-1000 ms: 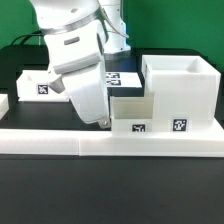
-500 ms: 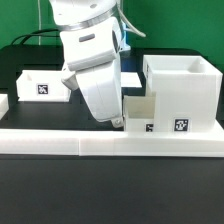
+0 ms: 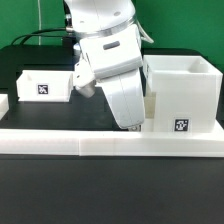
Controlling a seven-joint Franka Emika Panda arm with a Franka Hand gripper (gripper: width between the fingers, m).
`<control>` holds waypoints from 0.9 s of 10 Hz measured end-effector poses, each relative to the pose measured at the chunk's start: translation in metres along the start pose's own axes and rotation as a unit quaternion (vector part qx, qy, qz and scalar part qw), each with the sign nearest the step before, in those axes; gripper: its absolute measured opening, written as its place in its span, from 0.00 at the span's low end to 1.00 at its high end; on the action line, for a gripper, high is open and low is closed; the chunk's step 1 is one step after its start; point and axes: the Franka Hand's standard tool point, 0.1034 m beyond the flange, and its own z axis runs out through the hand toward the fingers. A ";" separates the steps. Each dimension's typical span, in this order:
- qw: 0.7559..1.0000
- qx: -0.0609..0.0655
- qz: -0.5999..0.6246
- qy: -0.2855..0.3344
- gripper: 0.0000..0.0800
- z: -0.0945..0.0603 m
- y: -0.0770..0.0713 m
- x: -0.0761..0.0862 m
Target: Assemble drawer
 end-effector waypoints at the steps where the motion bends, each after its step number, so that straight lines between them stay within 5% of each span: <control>1: 1.000 0.000 0.000 0.000 0.81 0.000 0.000 0.000; 3: 1.000 0.002 0.001 0.001 0.81 0.003 0.000 0.003; 9: 0.998 0.038 -0.054 -0.004 0.81 0.005 -0.005 0.004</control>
Offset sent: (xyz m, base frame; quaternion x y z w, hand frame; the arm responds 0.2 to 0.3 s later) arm 0.0093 0.0211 -0.0057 -0.0018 0.0154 -0.0317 0.9994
